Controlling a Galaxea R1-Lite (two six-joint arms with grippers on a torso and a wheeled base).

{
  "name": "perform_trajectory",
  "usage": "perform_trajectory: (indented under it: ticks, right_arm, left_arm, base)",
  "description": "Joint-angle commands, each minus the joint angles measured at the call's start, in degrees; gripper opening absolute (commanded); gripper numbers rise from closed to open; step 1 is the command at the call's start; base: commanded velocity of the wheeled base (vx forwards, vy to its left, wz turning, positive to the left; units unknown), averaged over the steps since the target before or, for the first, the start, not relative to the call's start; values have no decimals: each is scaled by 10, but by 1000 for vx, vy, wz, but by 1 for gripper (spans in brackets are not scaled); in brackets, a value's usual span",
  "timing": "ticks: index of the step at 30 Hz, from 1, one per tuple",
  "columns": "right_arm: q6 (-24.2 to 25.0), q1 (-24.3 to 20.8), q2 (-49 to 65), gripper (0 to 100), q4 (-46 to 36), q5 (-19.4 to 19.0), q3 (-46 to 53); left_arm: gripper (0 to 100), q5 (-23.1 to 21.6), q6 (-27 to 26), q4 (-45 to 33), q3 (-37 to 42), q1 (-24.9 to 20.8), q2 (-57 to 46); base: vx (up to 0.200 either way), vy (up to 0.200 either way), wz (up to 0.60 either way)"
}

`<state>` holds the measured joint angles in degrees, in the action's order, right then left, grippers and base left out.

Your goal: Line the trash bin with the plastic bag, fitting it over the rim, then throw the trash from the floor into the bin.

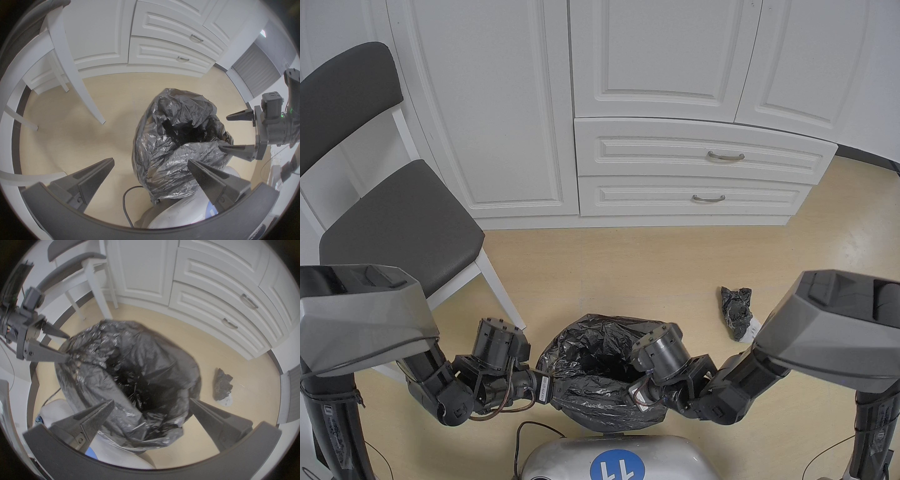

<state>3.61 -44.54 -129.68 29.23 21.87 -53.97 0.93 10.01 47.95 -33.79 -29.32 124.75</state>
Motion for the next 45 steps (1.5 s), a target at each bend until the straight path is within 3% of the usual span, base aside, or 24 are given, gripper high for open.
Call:
perform_trajectory:
  ticks: [1,9,21,25,37,45]
  right_arm:
    - [-1,-23,-65,100,18,6,4]
    - [-4,-49,-46,100,14,6,33]
    - [-5,-78,-43,100,12,6,62]
    - [-5,-63,-58,100,11,7,47]
    - [-26,14,-75,100,8,20,16]
    - [-25,33,-73,100,11,19,-11]
  left_arm:
    - [100,5,-25,51,45,-7,66]
    - [100,14,-63,99,101,-7,83]
    - [100,12,-98,100,142,-4,81]
    - [100,18,-98,98,109,8,108]
    - [100,50,-116,-39,-52,38,110]
    - [100,50,-113,-80,-113,50,104]
  base:
    - [0,0,0]
    - [0,0,0]
    - [0,0,0]
    - [0,0,0]
    - [0,0,0]
    - [0,0,0]
